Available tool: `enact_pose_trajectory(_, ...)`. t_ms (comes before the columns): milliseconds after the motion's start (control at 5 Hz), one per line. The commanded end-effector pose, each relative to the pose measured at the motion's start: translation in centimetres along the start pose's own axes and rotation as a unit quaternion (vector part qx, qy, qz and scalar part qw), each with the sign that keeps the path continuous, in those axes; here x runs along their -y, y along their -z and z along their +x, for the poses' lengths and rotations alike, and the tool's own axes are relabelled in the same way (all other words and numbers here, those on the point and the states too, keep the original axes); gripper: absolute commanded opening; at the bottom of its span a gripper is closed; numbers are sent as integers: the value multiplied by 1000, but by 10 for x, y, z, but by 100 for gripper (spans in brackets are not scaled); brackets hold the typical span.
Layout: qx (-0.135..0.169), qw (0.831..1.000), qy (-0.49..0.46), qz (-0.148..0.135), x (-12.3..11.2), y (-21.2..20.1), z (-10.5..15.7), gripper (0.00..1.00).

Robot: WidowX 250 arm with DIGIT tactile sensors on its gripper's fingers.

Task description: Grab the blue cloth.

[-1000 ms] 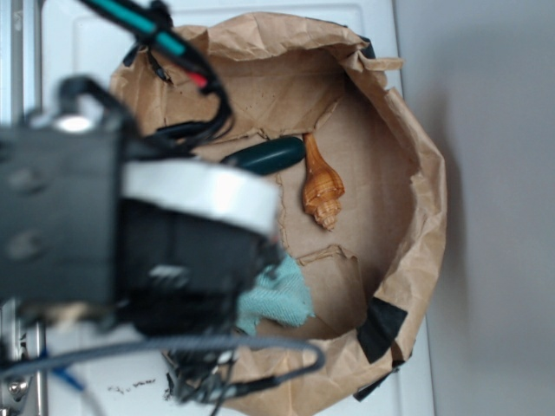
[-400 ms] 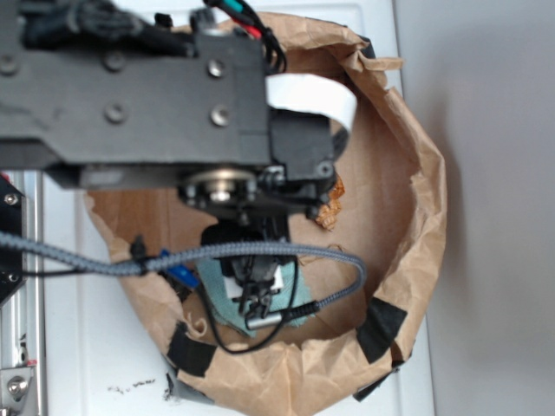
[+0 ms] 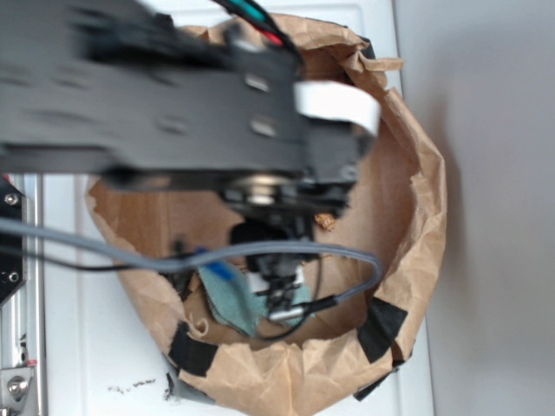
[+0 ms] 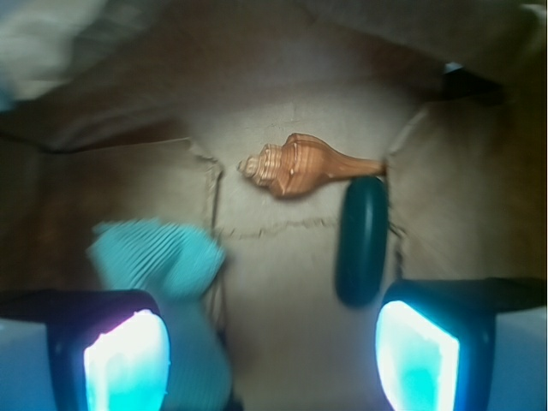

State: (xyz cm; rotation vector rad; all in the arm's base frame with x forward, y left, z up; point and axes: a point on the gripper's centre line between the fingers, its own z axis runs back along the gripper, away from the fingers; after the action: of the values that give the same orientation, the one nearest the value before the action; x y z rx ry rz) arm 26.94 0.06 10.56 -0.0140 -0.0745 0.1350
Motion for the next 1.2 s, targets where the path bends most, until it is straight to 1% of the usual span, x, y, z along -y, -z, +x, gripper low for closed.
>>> enact_pose_trajectory(0,61,998,19,18,-2,32,18,100)
enact_pose_trajectory(200,17,999,36,-29,6,24,12,100)
enact_pose_trajectory(400,-18,997,16,-78,8,3,11,100)
enact_pose_trajectory(600,-28,995,32,-95,7,-10,-4,100)
enact_pose_trajectory(800,-22,996,43,-81,9,-2,-20,100)
enact_pose_trajectory(1000,-33,993,66,-88,9,6,-35,100)
